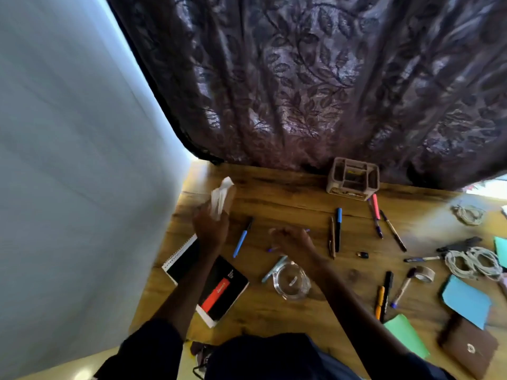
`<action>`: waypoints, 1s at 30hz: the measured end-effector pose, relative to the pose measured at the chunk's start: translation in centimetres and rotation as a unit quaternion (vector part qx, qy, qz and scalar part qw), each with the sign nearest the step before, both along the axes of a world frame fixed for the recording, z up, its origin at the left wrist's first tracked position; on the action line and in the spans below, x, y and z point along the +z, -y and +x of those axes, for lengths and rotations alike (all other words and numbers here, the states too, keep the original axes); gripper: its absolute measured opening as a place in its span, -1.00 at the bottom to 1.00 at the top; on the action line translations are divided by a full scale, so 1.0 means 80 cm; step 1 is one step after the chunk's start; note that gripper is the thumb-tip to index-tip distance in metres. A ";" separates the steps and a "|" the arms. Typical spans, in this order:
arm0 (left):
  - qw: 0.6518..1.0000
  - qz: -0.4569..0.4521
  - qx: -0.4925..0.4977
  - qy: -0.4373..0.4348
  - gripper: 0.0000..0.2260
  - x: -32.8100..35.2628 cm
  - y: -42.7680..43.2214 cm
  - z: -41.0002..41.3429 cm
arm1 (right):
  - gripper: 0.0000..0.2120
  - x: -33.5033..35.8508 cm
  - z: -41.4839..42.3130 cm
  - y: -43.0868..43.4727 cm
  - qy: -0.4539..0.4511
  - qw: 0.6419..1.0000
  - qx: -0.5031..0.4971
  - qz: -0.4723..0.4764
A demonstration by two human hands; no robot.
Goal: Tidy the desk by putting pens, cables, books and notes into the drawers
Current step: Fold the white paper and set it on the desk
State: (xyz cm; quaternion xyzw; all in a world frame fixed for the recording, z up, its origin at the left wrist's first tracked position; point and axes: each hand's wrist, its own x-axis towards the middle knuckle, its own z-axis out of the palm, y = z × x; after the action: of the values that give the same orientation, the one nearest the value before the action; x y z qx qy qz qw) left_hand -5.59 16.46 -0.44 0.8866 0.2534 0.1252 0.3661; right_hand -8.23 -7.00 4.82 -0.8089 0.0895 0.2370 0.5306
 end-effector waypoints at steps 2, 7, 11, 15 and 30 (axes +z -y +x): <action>0.999 0.000 0.050 -0.004 -0.62 -0.007 -0.037 0.026 | -0.71 -0.007 0.014 -0.018 0.010 0.999 0.030 -0.030; 0.992 -0.043 0.113 -0.038 -0.59 -0.012 -0.084 0.065 | -0.49 -0.029 0.024 -0.024 0.020 0.997 0.073 -0.015; 0.991 -0.042 0.114 -0.061 -0.53 -0.018 -0.089 0.072 | -0.61 -0.035 0.017 -0.018 0.049 0.997 0.060 0.012; 0.992 -0.035 0.107 -0.063 -0.51 -0.022 -0.089 0.079 | -0.65 -0.049 0.015 -0.006 0.045 0.998 0.039 0.026; 0.991 0.030 0.084 -0.096 -0.26 -0.010 -0.090 0.075 | -0.86 -0.031 -0.014 0.025 0.056 0.997 0.027 0.037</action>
State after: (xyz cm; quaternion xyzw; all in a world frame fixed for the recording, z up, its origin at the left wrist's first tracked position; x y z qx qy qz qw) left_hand 0.41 23.62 -1.25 0.8806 0.3575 0.0774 0.3012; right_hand -9.32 -9.03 2.38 -0.8028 0.0289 0.2086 0.5577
